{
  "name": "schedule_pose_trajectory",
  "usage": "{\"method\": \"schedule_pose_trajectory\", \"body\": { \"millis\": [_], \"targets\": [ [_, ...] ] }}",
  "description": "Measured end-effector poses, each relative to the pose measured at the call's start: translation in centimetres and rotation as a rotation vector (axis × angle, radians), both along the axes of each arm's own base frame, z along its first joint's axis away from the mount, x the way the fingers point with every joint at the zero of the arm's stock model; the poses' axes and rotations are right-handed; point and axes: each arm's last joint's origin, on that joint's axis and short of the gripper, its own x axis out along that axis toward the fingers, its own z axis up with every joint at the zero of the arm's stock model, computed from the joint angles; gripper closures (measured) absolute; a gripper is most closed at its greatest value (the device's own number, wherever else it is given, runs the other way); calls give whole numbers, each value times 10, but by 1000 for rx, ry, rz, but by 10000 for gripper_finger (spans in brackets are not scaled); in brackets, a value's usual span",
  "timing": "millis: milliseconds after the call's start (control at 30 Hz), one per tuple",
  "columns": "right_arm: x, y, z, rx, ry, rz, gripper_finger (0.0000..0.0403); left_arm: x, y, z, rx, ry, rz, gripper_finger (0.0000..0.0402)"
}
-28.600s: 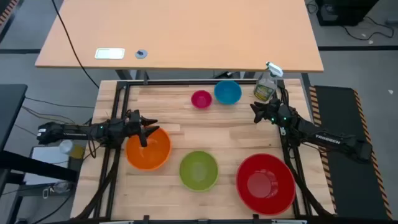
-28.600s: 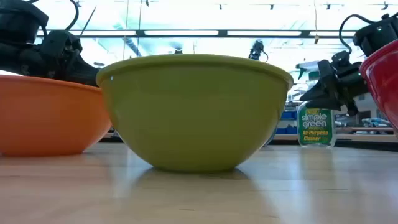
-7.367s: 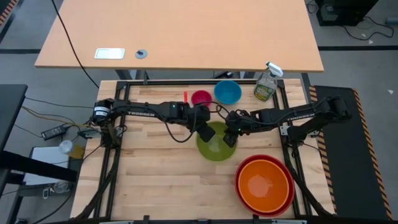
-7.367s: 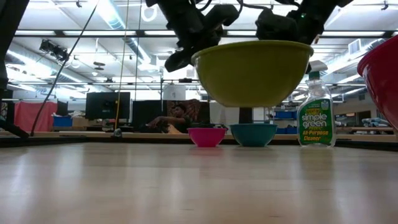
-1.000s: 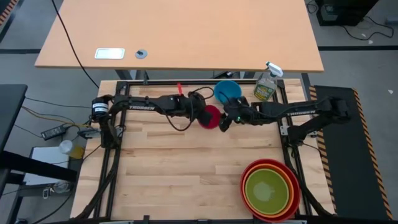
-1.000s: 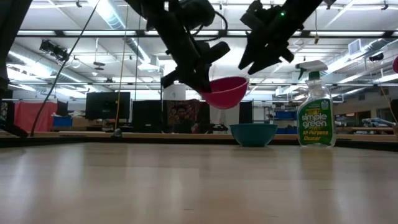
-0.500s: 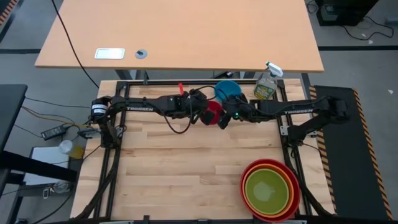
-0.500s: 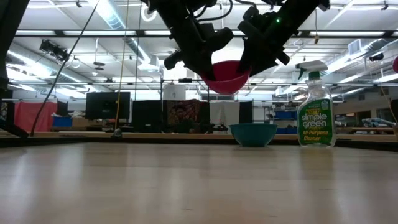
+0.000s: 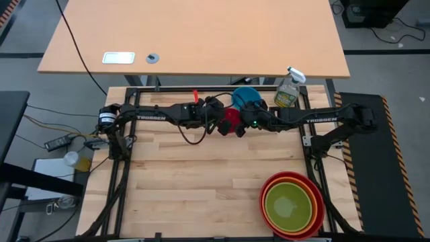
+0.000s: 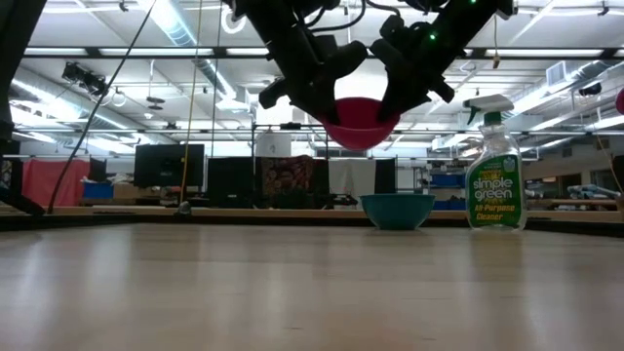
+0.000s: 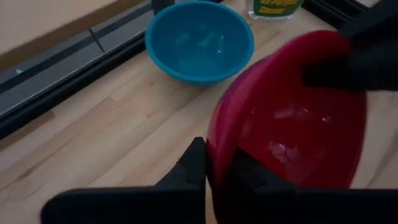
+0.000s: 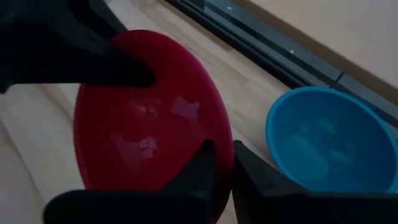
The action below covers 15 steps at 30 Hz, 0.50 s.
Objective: Nest bowls inside each other
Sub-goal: Stack the pink bowl into the green bowl
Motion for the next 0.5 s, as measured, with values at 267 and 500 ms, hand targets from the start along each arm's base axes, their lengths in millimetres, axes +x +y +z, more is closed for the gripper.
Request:
{"method": "schedule_pose_trajectory", "body": {
  "millis": [267,500],
  "targets": [
    [0,1,-1,-6,23,36,378,0,-3,0,-19,6,-27,241],
    [-1,2,-2,12,44,84,380,-1,-3,-2,-67,22,-84,132]
  ]
}}
